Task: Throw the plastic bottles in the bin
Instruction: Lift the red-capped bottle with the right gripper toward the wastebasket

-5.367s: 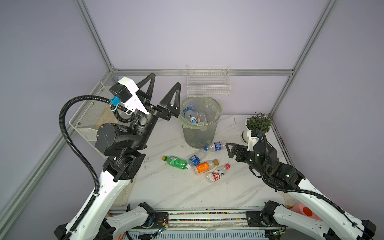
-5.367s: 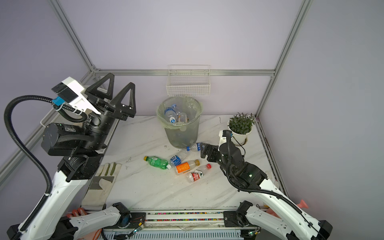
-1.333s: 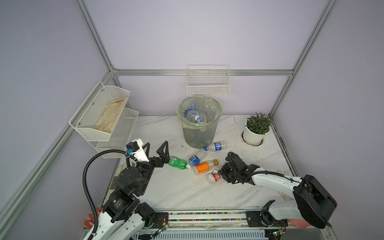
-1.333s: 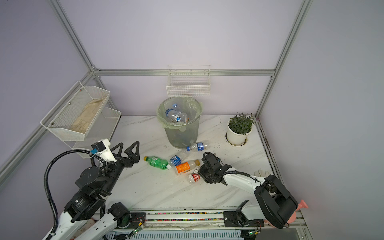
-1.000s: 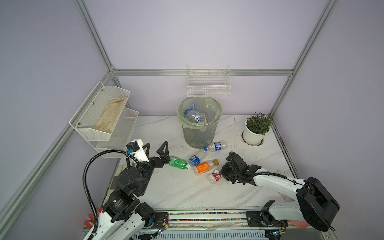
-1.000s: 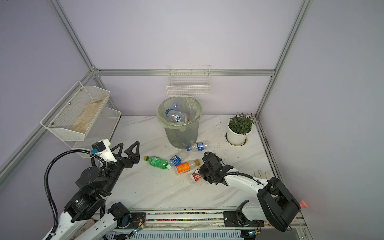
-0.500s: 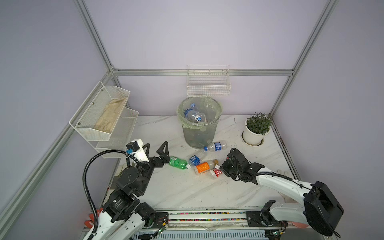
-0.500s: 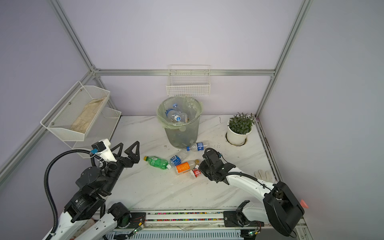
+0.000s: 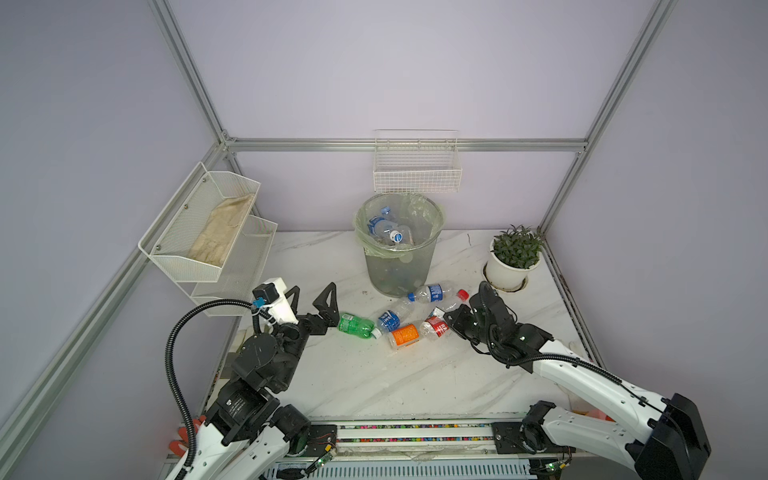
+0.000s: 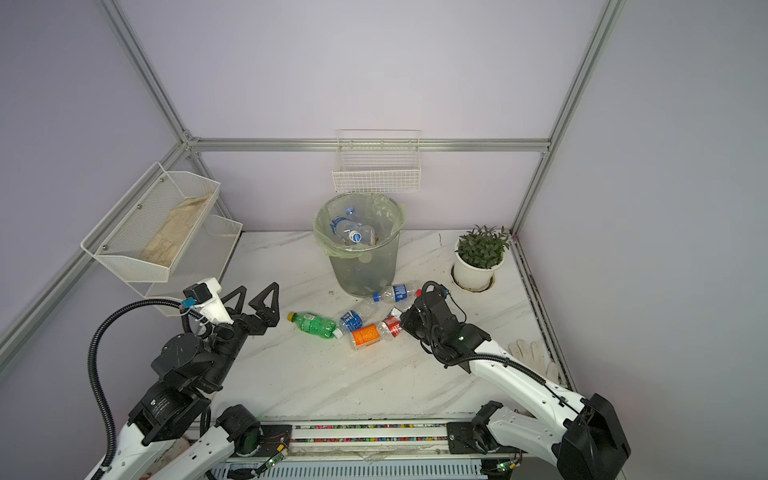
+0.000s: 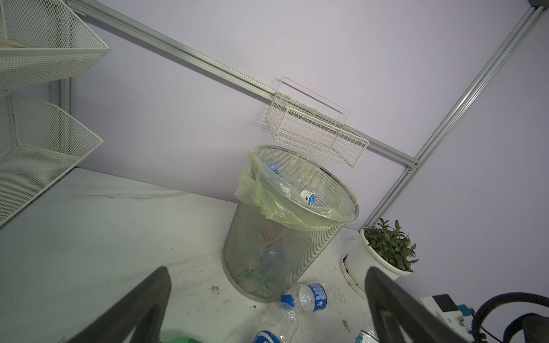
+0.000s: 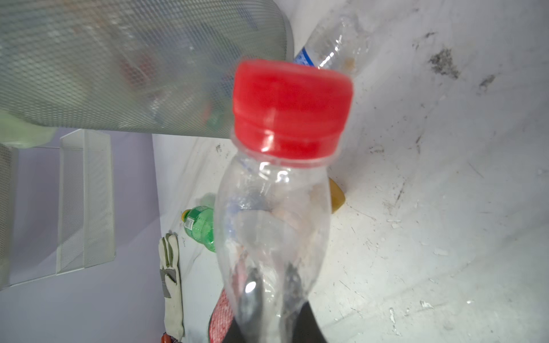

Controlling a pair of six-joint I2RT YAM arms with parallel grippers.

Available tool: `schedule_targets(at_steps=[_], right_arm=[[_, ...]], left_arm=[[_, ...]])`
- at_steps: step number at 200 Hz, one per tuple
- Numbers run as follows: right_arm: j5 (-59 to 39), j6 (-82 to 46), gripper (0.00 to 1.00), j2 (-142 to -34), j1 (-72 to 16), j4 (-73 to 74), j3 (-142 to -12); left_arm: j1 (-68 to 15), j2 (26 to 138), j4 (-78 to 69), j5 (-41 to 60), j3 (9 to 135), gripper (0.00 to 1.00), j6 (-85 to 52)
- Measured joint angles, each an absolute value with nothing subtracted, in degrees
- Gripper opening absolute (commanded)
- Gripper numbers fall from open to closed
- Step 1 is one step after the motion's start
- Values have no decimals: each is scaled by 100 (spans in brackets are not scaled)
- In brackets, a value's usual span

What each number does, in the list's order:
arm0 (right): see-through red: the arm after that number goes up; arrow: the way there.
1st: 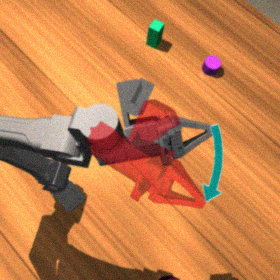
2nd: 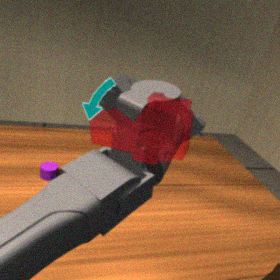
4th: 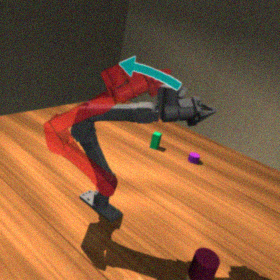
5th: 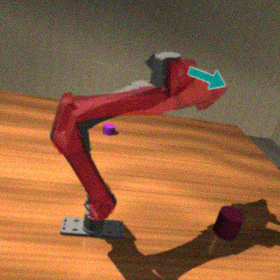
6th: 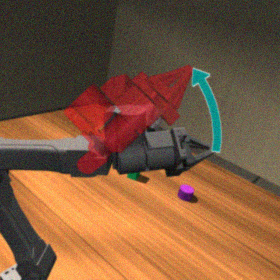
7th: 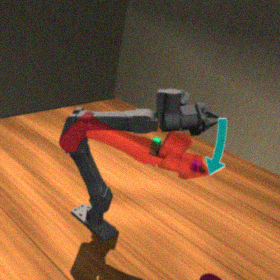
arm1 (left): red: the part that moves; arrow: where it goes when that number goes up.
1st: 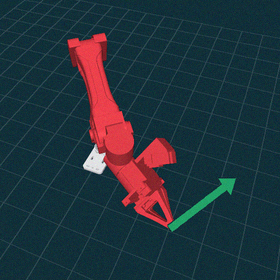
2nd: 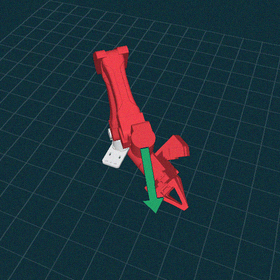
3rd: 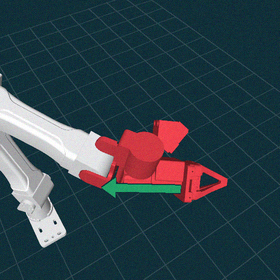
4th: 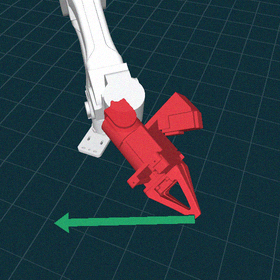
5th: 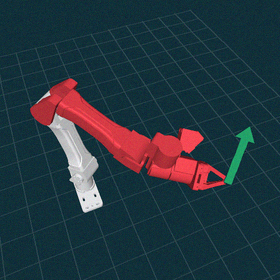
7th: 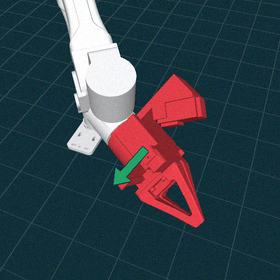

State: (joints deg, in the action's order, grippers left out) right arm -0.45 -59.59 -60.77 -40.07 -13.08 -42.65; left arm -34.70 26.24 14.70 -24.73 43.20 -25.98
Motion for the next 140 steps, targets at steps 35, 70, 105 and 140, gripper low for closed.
schedule_targets(at_steps=[35, 70, 105, 140], right_arm=[[-357, -5612, 0, -5774, -4021, -720, -4250], [-489, -5194, 0, -5728, -4066, -545, -4327], [-401, -4718, 0, -5734, -4117, -692, -4842], [-224, -4296, 0, -5745, -4123, -821, -5430]], left_arm=[[-3470, 2624, 1470, -2473, 4320, 100, -2604], [-3470, 2617, 1485, -2473, 4259, 100, -2639], [-3470, 2617, 1551, -2471, 4248, 100, -2657], [-3470, 2617, 1553, -2469, 4250, 100, -2703]])
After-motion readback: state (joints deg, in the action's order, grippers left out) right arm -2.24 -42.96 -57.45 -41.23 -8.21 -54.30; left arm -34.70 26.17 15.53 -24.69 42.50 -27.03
